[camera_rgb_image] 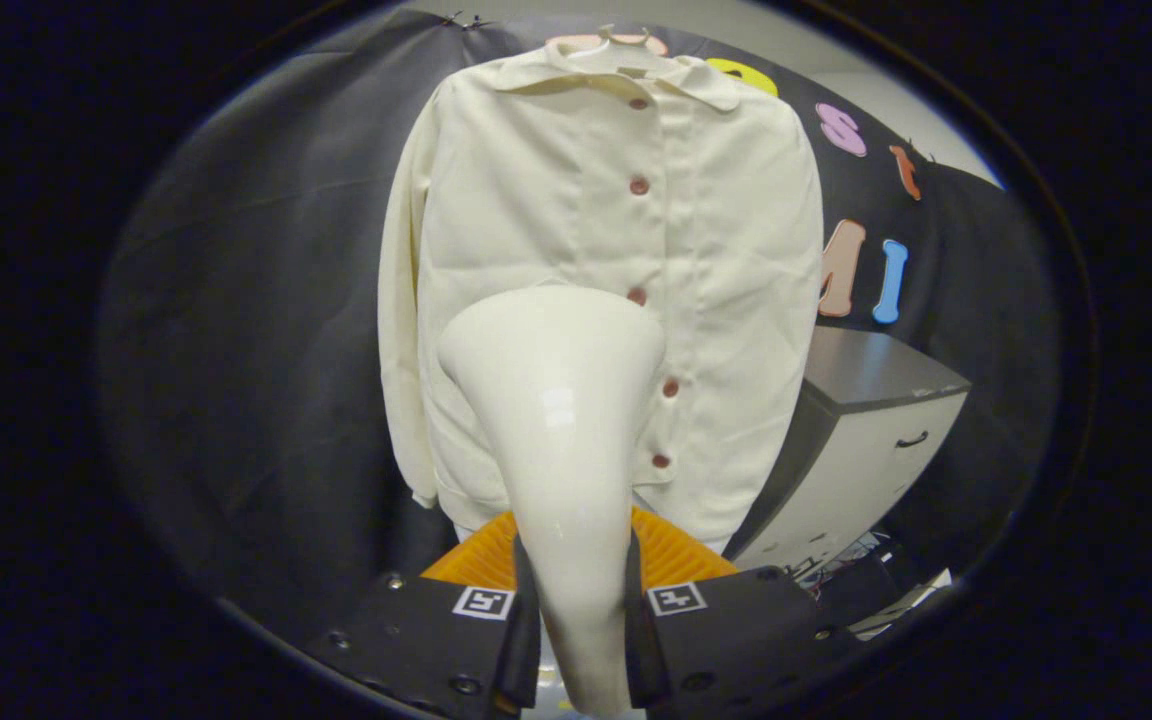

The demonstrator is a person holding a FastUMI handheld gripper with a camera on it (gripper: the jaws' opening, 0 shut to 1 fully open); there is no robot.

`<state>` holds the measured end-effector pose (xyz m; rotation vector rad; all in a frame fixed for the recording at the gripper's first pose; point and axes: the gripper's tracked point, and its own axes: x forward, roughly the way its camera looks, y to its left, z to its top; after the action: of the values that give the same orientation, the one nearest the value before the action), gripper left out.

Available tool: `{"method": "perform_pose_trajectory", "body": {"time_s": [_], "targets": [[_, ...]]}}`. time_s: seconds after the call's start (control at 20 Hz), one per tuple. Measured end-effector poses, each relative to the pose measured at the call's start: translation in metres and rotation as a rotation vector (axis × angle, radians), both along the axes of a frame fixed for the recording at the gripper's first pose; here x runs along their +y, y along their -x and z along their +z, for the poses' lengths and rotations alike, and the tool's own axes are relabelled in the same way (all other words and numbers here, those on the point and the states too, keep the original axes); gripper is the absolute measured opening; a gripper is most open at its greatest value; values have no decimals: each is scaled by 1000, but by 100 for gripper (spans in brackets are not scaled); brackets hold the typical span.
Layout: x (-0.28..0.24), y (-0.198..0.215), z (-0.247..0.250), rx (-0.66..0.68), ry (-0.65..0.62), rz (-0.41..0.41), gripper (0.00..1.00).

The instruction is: Iron the clothes twice with a garment steamer, once on the left side and once on the right side.

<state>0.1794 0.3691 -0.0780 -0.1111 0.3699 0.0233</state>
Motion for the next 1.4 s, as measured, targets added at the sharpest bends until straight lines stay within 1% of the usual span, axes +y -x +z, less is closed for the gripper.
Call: {"method": "perform_pose_trajectory", "body": {"time_s": [0.2,0.5,0.85,1.05,1.2,1.3,1.4], "targets": [[-22,-19,45,-53,-16,-15,34],[-63,-59,101,-99,-26,-42,34],[-104,-101,155,-92,-37,-62,34],[-117,-111,155,-23,-31,-34,34],[-122,-115,153,-43,-57,-34,34],[-132,-118,150,-63,-66,-68,34],[-142,-118,139,-56,-46,-99,34]]}}
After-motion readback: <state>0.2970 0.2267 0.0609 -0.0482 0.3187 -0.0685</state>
